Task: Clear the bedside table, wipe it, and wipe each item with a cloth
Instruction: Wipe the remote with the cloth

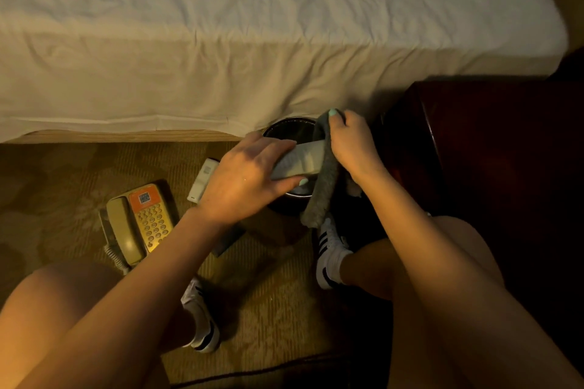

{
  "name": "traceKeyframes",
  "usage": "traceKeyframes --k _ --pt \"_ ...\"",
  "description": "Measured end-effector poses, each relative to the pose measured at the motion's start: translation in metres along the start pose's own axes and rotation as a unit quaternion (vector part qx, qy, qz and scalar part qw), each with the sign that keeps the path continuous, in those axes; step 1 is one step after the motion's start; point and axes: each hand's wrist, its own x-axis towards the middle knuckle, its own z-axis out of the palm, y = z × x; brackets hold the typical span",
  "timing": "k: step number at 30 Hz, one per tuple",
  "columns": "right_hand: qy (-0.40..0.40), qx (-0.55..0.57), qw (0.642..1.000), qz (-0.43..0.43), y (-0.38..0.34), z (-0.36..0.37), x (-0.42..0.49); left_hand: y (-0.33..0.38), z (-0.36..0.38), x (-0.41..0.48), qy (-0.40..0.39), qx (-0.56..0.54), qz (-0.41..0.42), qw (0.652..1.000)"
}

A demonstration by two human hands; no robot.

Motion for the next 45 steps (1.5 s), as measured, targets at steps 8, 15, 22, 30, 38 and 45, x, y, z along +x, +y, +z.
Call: traceKeyframes --k 8,15,22,30,38,45 --pt "0.035 0.048 0.996 0.061 0.016 -0.094 -0.032 0.031 -0.032 0.008 0.071 -0.082 -0.097 0.989" --pt "0.069 0.127 0.989 0.010 -0.009 -0.182 -0.102 0.114 -0.031 0.030 0.034 -0.236 -0.191 0.952" --pt "0.059 0.082 0.995 -0.011 0.007 -0.243 -0.191 0.222 -0.025 0.037 -0.002 -0.433 -0.233 0.871" --pt "0.122 0.086 0.988 0.030 0.070 -0.326 -0.261 0.295 0.006 0.038 -0.153 -0.594 -0.212 0.761" --pt "0.176 0.078 0.981 0.034 0.120 -0.380 -0.292 0.346 0.055 0.060 -0.252 -0.475 -0.198 0.820" --pt "0.187 0.051 0.977 0.086 0.158 -0.403 -0.287 0.365 0.115 0.099 -0.225 -0.336 -0.138 0.904"
